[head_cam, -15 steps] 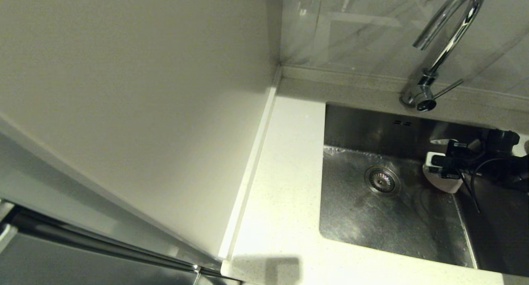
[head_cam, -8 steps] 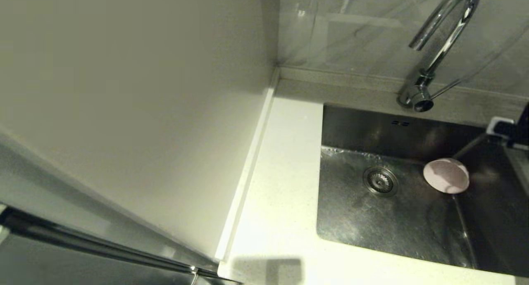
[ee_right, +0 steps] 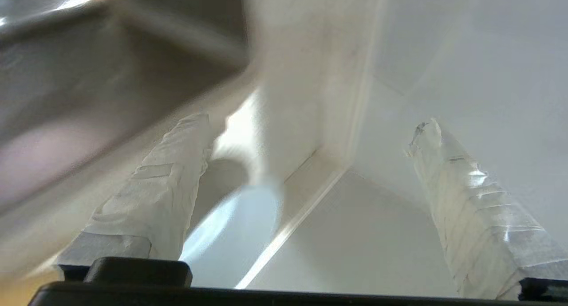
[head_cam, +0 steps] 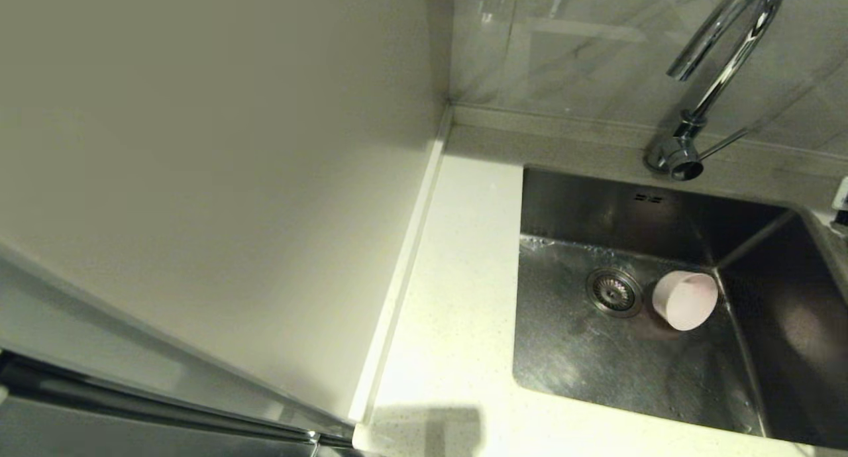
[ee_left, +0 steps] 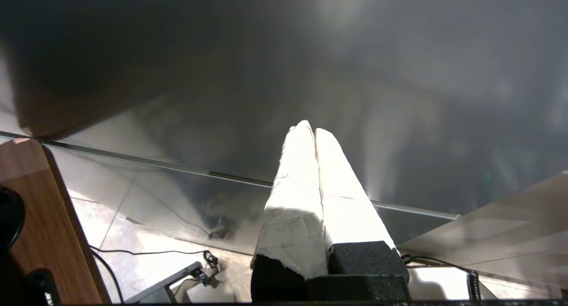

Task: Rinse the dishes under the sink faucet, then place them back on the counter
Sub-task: Put a bowl back to the table from the sink

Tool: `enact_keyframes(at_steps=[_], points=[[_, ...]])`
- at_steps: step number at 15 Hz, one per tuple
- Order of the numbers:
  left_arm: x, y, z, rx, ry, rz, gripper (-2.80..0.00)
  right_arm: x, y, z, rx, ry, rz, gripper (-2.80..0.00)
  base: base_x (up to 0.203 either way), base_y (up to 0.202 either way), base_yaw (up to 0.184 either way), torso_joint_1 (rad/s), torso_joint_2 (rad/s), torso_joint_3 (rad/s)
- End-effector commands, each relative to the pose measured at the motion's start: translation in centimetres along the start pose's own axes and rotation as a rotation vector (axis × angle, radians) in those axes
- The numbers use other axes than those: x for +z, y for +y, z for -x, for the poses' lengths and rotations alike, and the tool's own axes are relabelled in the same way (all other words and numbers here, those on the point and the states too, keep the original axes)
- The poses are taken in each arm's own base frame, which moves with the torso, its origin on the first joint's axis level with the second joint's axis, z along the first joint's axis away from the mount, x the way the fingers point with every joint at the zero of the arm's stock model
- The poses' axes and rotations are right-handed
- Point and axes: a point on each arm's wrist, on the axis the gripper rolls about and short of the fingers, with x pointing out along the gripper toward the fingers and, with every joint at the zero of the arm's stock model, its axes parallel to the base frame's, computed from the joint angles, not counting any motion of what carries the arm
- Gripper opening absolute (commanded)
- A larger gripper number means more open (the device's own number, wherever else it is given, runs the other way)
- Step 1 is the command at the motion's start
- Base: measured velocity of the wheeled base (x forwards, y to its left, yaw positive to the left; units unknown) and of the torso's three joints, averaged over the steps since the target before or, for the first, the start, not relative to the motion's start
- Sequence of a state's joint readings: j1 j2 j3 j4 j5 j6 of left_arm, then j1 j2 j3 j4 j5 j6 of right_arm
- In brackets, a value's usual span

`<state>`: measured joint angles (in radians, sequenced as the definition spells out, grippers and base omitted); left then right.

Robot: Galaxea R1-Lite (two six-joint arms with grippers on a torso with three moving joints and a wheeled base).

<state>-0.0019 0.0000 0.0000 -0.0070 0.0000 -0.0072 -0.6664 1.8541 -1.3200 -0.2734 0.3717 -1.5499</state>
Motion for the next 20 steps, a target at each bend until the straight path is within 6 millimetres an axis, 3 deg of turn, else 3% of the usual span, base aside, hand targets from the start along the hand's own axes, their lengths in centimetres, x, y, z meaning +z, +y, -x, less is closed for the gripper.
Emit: enact_keyframes(at_steps=[1,6,11,16,20], points=[[0.0,0.0,0.0,0.0,0.001,0.0,-2.8,0.1,-0.1,1.0,0.01,0.003,-0.032,0.0,0.0,0.0,0.0,0.0,0.0,0.0],[-0.1,0.0,0.0,0.0,0.002,0.0,-2.8,0.1,0.4,0.7,0.03,-0.023,-0.121,0.0,0.0,0.0,0.0,0.0,0.0,0.0],[-0.1,0.0,0.0,0.0,0.002,0.0,-2.8,1.1,3.7,2.2,0.324,-0.045,-0.322,0.0,0.0,0.0,0.0,0.0,0.0,0.0],[-0.1,0.0,0.0,0.0,0.002,0.0,-2.8,5.4,4.4,5.8,0.723,-0.036,-0.536,0.0,0.0,0.0,0.0,0.0,0.0,0.0],[-0.1,0.0,0.0,0.0,0.002,0.0,-2.8,8.6,5.0,5.3,0.807,-0.088,-0.522,0.0,0.0,0.0,0.0,0.0,0.0,0.0]])
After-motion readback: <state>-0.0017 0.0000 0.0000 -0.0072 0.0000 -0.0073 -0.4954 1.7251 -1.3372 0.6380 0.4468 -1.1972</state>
